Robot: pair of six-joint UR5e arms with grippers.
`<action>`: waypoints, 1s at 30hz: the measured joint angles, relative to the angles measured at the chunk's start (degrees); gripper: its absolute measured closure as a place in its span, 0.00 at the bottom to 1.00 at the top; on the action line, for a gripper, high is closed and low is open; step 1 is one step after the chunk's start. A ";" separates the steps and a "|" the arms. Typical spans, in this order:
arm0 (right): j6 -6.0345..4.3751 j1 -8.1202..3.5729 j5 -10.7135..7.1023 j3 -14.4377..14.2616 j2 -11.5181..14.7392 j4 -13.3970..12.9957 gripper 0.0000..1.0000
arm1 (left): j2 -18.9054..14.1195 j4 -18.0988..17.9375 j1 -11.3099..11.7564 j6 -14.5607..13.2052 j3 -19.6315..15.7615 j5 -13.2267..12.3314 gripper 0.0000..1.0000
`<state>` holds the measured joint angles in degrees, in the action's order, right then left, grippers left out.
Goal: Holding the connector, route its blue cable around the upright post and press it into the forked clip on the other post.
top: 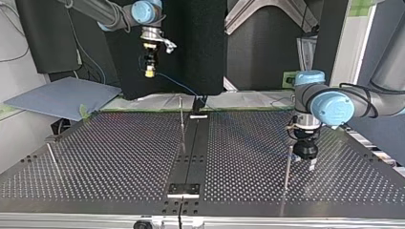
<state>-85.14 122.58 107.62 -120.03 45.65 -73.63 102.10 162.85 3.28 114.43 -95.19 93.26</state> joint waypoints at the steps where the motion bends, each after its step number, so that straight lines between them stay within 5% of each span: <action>1: 0.47 -0.01 0.01 -0.65 0.65 0.19 1.00 | 0.01 0.01 -0.01 0.00 0.01 0.03 0.00; 10: 2.67 -0.49 0.30 -5.10 4.21 0.85 1.00 | -0.01 0.65 -0.03 -0.91 0.00 1.39 0.00; 30: 2.59 -3.40 0.29 -6.05 1.00 -0.55 1.00 | -0.03 2.65 0.00 -0.70 -0.05 3.53 0.00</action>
<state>-82.55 119.19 107.91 -126.09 46.65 -74.18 102.07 165.50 3.27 113.73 -95.25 96.79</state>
